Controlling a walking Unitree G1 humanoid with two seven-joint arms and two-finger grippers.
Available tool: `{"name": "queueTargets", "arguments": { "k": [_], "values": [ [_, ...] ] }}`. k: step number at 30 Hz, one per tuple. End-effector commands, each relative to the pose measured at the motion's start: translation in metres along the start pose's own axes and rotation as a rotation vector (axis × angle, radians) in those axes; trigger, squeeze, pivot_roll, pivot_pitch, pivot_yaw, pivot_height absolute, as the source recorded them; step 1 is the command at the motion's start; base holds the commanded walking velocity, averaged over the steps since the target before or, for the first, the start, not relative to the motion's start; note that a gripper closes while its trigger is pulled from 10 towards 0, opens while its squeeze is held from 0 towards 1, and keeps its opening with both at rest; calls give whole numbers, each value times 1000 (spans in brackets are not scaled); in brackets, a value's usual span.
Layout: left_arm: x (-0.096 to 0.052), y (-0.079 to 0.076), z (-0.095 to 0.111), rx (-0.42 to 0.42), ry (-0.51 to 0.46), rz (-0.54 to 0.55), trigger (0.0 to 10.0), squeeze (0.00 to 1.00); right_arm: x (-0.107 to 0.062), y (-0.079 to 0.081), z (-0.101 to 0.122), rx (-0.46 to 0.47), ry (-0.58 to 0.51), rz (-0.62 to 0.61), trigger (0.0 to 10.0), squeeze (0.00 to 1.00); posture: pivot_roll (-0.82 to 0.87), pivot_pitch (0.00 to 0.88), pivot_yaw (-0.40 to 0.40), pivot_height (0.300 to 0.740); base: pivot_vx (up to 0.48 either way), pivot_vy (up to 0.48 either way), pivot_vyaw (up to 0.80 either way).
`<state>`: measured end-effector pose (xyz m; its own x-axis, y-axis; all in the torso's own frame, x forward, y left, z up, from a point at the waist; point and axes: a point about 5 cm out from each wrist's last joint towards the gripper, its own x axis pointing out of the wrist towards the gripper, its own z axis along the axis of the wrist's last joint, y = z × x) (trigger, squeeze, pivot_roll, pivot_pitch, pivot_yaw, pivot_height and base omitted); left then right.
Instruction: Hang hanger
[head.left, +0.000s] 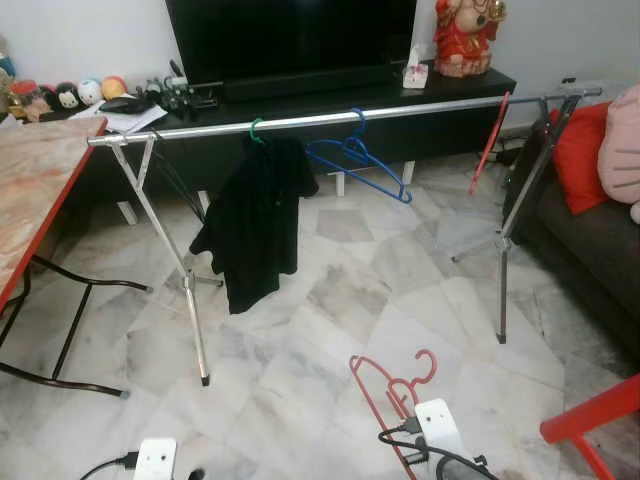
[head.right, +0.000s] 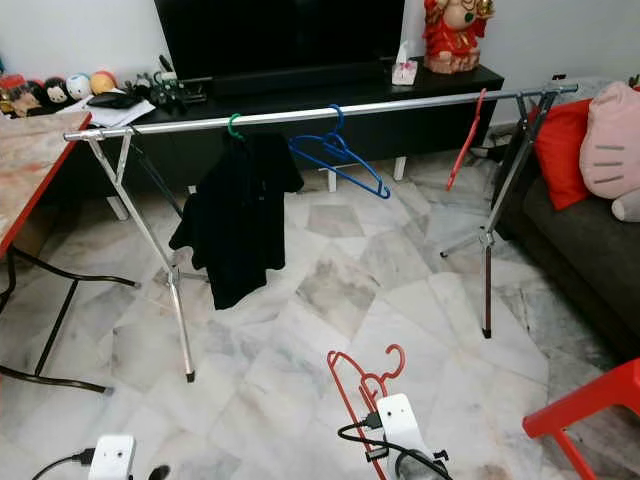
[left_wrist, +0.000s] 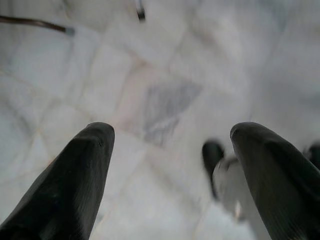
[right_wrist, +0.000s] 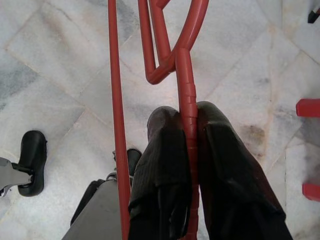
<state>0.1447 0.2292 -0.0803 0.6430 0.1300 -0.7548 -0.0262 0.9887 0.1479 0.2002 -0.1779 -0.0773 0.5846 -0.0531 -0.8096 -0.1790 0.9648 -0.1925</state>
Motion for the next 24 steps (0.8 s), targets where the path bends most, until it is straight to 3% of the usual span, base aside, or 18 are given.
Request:
{"name": "queueTargets", "arguments": {
  "k": [1,7,24],
  "values": [
    [-1,2,-8,8,30,8,10000,0,1,0,8,10,-25,-3,10000,0,-76,0,49,740,270,0,0],
    [-3,4,-21,-46,75,32,10000,0,1,-1,9,14,-28,-5,10000,0,-77,0,47,740,309,0,0],
    [-4,-1,-30,-52,102,16,10000,0,1,1,12,11,-38,-4,10000,0,-79,0,49,740,334,0,0]
  ]
}}
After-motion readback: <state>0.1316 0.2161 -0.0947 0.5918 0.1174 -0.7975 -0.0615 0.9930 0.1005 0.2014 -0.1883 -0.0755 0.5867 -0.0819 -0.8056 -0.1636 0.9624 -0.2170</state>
